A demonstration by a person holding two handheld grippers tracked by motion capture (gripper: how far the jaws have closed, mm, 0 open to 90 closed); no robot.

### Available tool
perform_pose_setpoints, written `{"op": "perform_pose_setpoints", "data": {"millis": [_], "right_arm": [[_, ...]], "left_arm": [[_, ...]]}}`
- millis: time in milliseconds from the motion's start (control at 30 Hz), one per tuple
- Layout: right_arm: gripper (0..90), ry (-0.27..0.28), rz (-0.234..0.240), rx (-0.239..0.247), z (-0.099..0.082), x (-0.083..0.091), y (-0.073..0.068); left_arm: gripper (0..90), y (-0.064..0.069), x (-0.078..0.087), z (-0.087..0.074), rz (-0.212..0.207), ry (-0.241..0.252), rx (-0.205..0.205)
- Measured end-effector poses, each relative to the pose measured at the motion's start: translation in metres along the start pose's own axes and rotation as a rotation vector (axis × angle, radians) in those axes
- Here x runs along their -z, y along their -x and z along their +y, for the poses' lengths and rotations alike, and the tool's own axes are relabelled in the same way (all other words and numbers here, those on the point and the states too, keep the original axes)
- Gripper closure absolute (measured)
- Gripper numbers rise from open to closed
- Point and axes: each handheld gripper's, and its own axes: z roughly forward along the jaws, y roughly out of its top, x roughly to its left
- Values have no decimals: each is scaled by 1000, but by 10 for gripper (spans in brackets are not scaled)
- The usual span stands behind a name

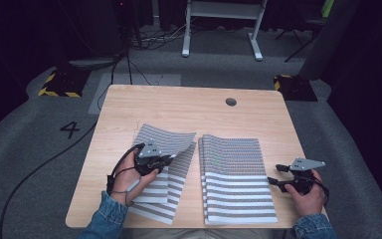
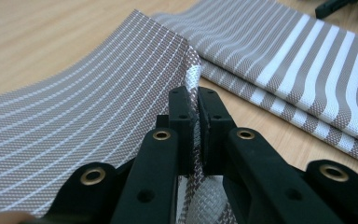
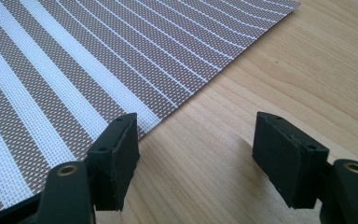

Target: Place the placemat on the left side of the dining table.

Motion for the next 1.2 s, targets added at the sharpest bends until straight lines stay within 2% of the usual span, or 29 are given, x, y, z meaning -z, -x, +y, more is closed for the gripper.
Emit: {"op": "perform_pose_setpoints", "data": {"millis": [33, 67, 200, 267, 467, 633, 833, 1200], "right_arm": [[318, -1, 1, 1, 0, 0, 0], [318, 0, 0, 0, 0, 0, 0], [318, -1, 1, 0, 0, 0, 0], [318, 0, 0, 0, 0, 0, 0], [317, 1, -5, 0, 0, 0, 0], [317, 2, -7, 0, 0, 0, 1], [317, 2, -8, 0, 0, 0, 1], [316, 1, -8, 0, 0, 0, 1]], "left_arm": [[855, -2, 4, 1, -5, 10, 0], [855, -4, 8, 2, 11, 23, 2], [855, -10, 22, 5, 27, 65, 13], [854, -13, 27, 8, 36, 75, 2], [852, -27, 45, 17, 101, 141, 22], [849, -44, 58, 18, 160, 170, 34], [841, -65, 76, 12, 250, 228, 92], [836, -93, 101, -8, 390, 243, 168]]}}
